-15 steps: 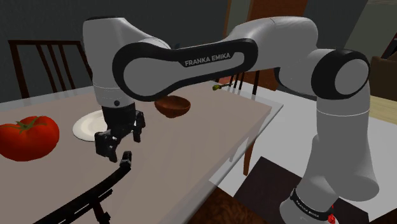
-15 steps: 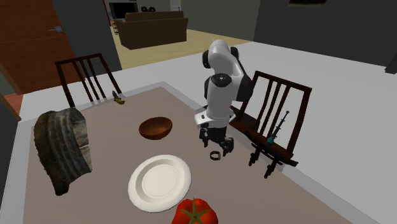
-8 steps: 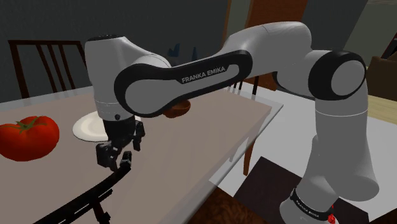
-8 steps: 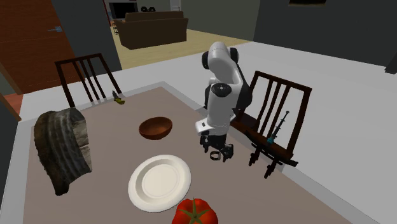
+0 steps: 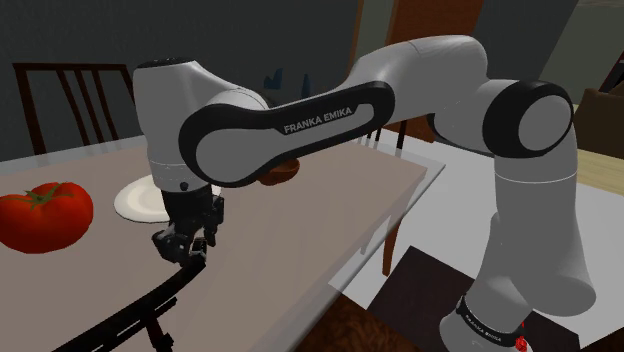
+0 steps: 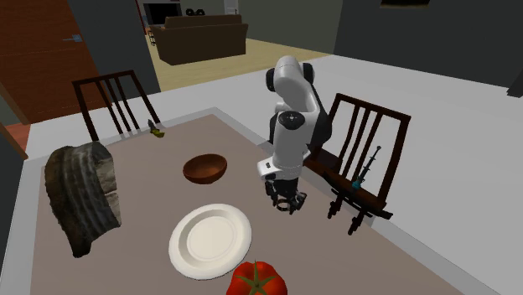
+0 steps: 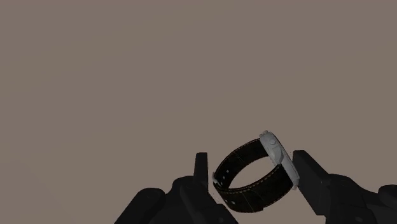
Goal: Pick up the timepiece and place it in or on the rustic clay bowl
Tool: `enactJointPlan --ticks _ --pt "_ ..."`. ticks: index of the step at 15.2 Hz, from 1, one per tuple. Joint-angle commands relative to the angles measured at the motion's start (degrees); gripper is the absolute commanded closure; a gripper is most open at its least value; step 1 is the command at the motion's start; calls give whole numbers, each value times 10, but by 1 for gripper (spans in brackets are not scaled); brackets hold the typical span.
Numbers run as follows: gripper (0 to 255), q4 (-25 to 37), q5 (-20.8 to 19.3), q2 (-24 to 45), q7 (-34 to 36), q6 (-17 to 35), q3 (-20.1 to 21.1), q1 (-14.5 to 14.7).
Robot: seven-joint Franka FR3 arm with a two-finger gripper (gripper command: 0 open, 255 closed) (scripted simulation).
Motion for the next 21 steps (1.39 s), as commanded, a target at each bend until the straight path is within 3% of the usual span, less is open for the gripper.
enactJointPlan --ticks 1,9,21 --pt "255 0 0 0 0 0 0 0" --pt "255 0 0 0 0 0 0 0" --pt "255 89 4 -3 -5 -91 3 8"
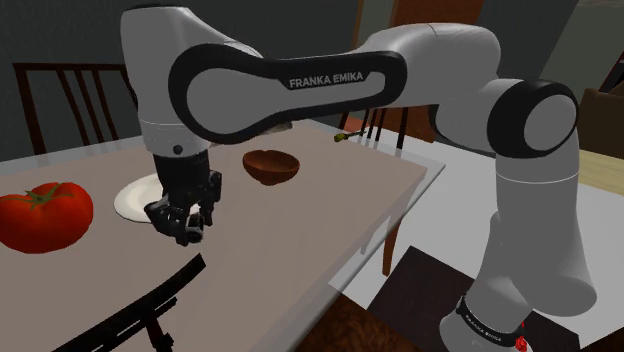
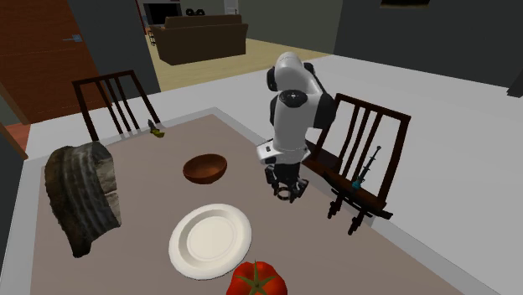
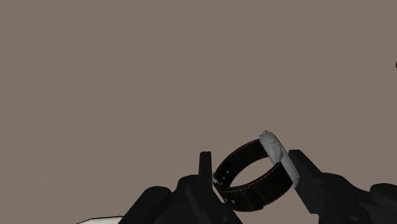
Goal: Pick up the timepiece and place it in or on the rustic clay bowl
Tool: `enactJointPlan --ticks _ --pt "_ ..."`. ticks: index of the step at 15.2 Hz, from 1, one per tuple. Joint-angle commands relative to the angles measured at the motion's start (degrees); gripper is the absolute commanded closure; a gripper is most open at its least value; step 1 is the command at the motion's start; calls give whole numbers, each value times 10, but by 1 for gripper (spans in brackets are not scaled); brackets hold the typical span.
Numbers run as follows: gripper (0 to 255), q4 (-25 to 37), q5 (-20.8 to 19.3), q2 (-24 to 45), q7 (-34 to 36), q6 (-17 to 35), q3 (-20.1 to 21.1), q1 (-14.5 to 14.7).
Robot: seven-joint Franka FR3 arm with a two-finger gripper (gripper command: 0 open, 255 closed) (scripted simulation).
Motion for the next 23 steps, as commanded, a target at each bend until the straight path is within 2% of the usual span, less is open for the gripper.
enactJointPlan --ticks 1,17,23 --pt "255 19 -1 2 0 -17 0 3" --pt "255 211 -18 47 -3 -164 -1 39" --pt "255 123 10 -12 -75 -130 -12 -42"
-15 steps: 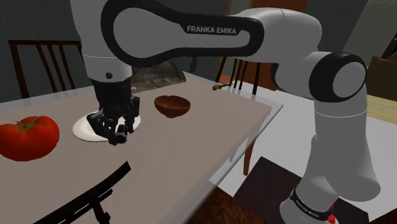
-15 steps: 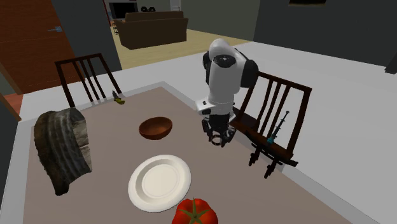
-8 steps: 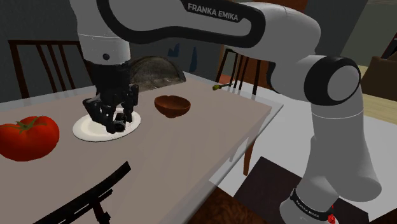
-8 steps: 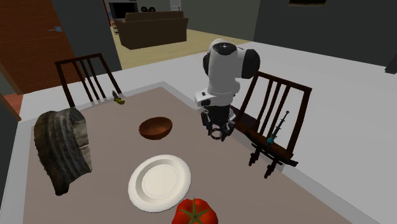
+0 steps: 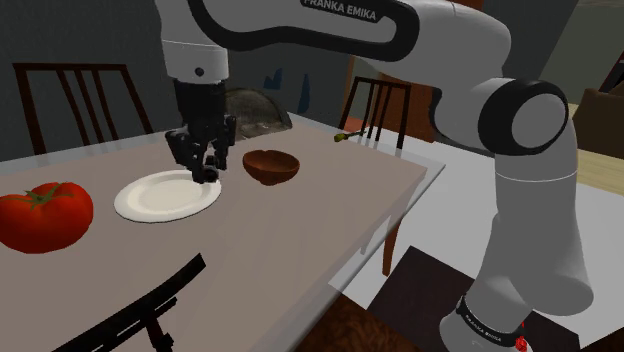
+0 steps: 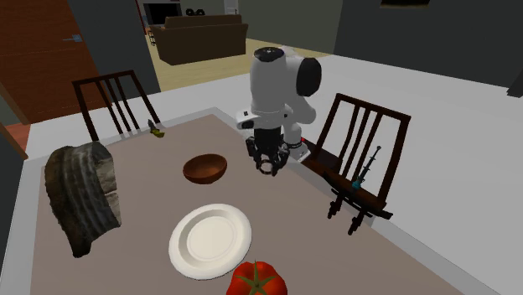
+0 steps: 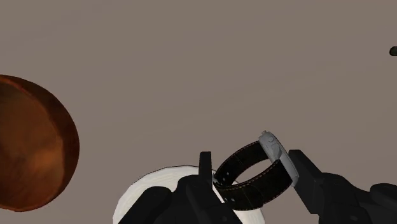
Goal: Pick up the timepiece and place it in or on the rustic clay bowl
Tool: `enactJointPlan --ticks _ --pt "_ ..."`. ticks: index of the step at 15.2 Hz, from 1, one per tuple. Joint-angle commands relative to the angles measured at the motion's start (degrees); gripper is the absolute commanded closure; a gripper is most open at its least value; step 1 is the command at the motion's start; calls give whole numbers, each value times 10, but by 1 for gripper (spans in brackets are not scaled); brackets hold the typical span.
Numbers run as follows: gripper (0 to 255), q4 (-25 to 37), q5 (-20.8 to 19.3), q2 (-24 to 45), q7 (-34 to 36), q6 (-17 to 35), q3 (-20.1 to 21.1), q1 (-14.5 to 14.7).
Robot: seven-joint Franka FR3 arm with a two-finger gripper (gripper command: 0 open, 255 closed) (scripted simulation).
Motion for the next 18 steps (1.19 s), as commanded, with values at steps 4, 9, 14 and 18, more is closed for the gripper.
enactJointPlan --ticks 4,9,14,18 --pt "255 -49 19 -34 -63 19 -14 -58" --pt "255 -62 28 -44 -125 24 -32 -106" --pt "255 -49 32 -36 -186 21 -51 -148" --pt "255 -20 31 -17 -233 12 -66 -177"
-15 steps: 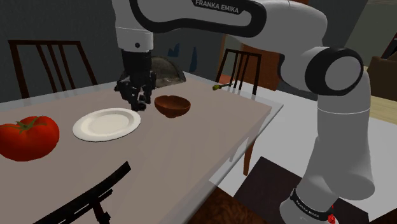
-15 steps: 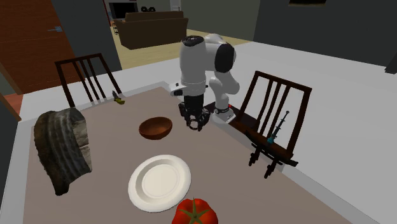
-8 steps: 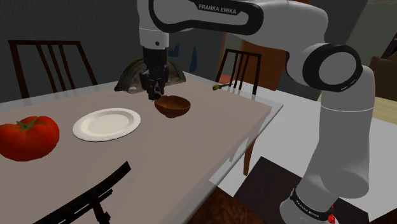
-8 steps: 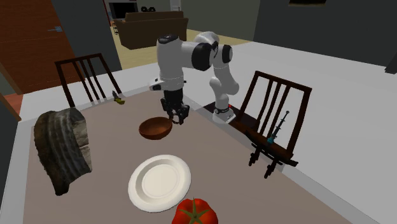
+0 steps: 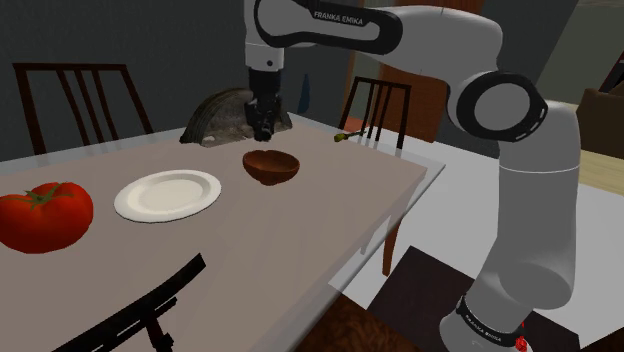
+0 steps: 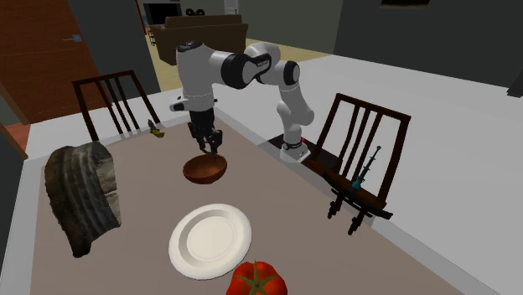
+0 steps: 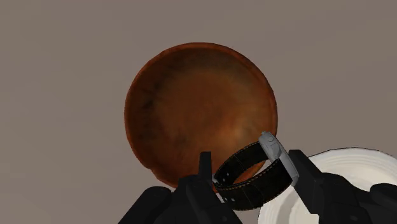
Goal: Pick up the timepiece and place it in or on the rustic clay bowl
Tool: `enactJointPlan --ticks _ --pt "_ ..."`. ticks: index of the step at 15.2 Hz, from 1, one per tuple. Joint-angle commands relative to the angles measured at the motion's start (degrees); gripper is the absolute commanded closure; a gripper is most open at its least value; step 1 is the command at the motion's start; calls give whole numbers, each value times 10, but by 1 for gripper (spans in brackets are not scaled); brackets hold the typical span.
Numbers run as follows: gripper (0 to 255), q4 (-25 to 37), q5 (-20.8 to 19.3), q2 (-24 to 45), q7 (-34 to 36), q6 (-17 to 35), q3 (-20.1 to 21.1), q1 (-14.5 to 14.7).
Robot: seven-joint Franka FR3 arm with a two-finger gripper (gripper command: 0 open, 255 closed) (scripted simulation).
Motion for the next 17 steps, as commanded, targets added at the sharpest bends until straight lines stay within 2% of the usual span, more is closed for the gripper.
enactJointPlan --ticks 1,13,17 --pt "255 26 -2 19 -31 -7 -10 -18" --pt "255 -112 7 -11 -31 102 -10 -33" --pt "255 -117 7 -11 -31 107 -10 -34"
